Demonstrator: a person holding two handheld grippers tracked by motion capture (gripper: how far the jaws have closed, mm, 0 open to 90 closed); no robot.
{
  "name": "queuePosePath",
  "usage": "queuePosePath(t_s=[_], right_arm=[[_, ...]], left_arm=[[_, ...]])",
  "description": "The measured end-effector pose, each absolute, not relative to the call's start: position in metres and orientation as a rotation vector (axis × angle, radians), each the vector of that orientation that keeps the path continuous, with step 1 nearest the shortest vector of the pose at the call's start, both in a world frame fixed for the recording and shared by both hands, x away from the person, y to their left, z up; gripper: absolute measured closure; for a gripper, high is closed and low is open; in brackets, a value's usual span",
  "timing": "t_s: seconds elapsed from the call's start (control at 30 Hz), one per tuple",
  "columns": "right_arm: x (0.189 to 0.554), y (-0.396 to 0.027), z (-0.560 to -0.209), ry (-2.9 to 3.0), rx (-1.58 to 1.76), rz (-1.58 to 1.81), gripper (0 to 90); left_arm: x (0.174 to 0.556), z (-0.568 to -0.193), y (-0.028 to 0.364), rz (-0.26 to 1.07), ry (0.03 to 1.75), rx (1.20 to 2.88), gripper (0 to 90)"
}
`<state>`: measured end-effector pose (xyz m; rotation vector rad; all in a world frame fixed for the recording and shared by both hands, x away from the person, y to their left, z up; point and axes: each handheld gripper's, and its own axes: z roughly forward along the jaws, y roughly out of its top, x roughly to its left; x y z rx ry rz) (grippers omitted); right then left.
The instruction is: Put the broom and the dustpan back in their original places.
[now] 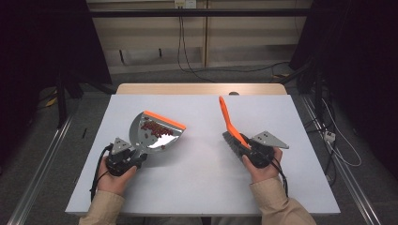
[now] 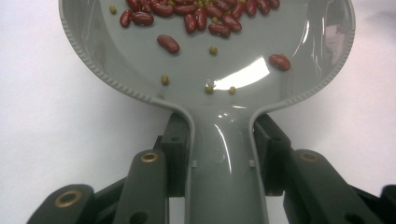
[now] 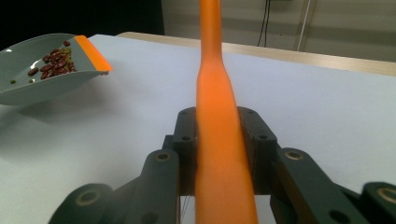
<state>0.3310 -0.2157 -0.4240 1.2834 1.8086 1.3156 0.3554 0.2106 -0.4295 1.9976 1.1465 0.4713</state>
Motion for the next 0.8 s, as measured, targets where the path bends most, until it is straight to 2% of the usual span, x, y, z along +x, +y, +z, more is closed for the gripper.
queuePosePath(t_s=[0.33,0.8], right_arm=[[0.330,-0.221,-0.426,1.804,1.294,1.310,71.0],[0.329,-0.222,-0.431,1.810,1.304,1.303,71.0]], left_arm=[[0.366,-0.435,0.219,0.525,1.292,1.971,63.1],[0.373,-0.442,0.223,0.514,1.420,1.972,62.7]])
